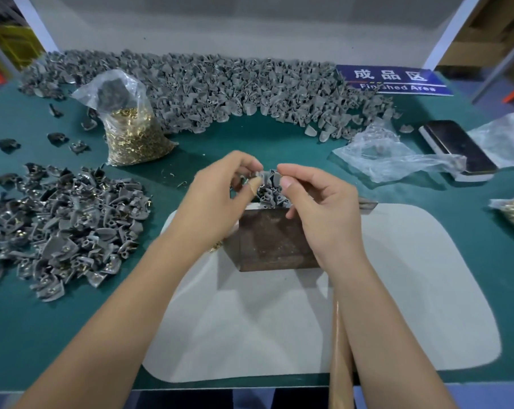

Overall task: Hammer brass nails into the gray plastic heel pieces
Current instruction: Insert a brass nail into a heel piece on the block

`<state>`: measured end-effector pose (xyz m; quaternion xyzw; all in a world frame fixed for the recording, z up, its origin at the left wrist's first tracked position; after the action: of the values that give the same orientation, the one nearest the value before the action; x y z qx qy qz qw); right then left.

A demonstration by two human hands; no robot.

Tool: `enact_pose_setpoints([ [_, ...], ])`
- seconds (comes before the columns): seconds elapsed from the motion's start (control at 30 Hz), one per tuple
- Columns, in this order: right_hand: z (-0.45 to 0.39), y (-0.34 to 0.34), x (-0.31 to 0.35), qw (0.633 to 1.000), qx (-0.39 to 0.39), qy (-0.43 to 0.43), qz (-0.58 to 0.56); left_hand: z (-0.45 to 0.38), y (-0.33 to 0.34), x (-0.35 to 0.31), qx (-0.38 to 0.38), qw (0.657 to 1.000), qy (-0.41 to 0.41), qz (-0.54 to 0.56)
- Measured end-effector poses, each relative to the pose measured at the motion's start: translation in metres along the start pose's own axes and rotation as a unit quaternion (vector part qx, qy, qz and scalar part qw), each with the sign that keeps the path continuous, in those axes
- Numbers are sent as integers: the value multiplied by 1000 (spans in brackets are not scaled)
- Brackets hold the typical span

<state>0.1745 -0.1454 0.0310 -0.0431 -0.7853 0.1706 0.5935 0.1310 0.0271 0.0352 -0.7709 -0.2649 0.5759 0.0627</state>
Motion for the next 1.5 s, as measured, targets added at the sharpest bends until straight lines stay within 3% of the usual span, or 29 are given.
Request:
enact_pose_setpoints([
  [0.17, 4, 2, 3, 1000, -15, -10, -14, 24, 10, -2, -42, 994, 41, 90],
  [0.3, 7, 3, 6, 997, -22, -48, 65, 28, 9, 0, -86, 988, 40, 124],
  [0.43, 10, 7, 14, 979, -35, -121, 162, 30, 9, 1, -106, 986, 43, 121],
  [0.6, 13, 9, 18, 965, -33, -147, 214, 30, 5, -3, -95, 989, 97, 57],
  [1.2, 7, 10, 14, 981, 23, -117, 153, 30, -2, -3, -88, 983, 145, 64],
  [1.5, 6, 7, 12, 986, 29, -91, 137, 30, 0, 0, -76, 986, 118, 88],
])
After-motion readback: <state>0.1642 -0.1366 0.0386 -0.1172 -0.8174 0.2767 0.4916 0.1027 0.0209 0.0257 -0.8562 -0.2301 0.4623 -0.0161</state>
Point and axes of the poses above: each hand's wrist, its own z-axis away from the middle knuckle, its own y-axis out of the palm, x = y × z, the point moved 4 cm from there along -z, towards the middle knuckle, and after that the axes turned 15 degrees about z, right-handed, at the moved point
